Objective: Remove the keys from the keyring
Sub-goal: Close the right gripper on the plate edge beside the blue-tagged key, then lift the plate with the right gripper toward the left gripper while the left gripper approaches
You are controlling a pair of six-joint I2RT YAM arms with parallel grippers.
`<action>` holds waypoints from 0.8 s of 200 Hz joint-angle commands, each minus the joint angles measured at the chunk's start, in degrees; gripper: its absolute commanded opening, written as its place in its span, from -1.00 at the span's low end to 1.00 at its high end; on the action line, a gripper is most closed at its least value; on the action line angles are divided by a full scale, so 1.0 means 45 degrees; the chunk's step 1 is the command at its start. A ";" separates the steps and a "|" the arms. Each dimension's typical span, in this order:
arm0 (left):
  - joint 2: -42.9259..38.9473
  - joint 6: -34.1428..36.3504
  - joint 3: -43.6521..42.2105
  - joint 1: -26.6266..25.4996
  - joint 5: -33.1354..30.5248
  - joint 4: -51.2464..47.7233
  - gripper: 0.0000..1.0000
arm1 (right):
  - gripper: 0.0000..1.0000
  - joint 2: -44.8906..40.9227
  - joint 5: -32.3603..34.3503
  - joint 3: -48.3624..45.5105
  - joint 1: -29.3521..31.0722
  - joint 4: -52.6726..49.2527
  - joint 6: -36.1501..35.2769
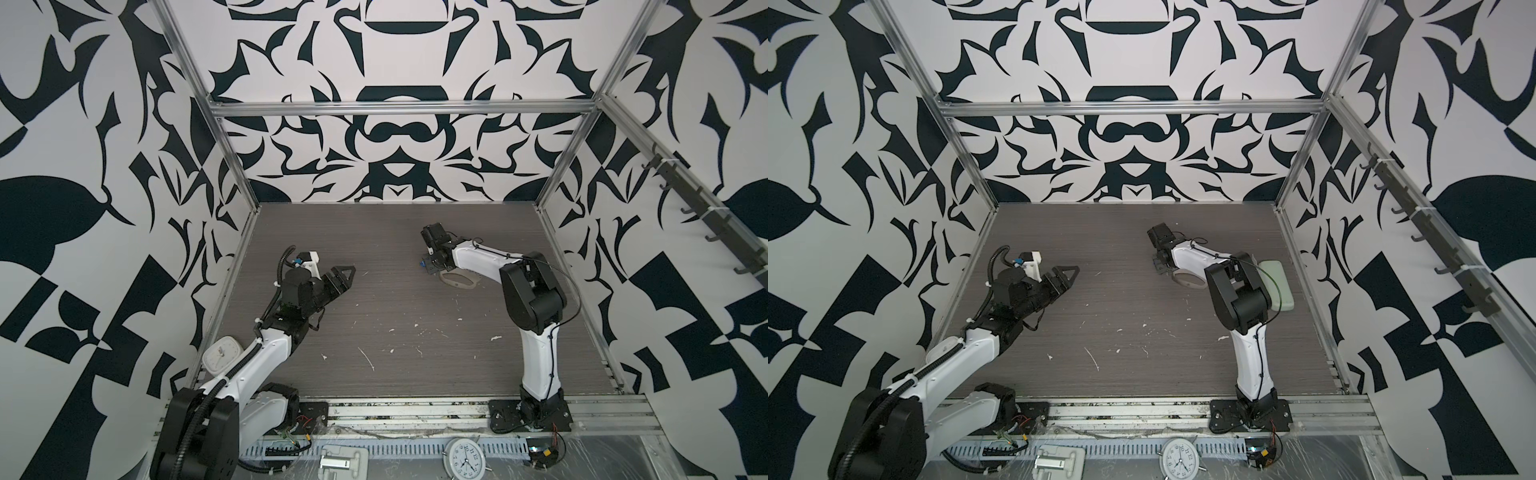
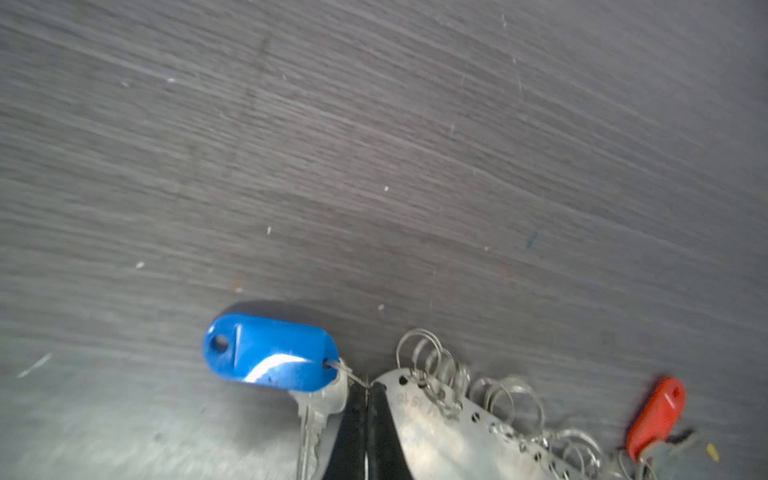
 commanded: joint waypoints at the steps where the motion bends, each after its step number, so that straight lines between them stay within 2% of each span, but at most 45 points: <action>1: -0.0624 0.0891 0.0065 -0.0689 -0.0978 0.0146 0.65 | -1.00 -0.1554 -0.0953 -0.0239 0.0177 -0.0035 0.1802; 36: -0.0800 0.1685 0.0715 -0.1235 -0.1359 -0.0915 0.61 | -1.00 -0.3024 -0.2619 -0.1424 0.0339 0.0719 0.4050; 69: -0.0125 0.2303 0.1914 -0.1273 -0.0483 -0.2247 0.25 | -1.00 -0.4413 -0.4094 -0.2474 0.0532 0.1607 0.6066; 103: 0.0469 0.2456 0.2126 -0.1733 0.1115 -0.1445 0.28 | -1.00 -0.5721 -0.4590 -0.3121 0.0966 0.1743 0.7337; 160: 0.1526 0.3438 0.1902 -0.3555 0.1926 -0.0276 0.37 | -1.00 -0.7422 -0.5289 -0.4403 0.1415 0.3368 0.9945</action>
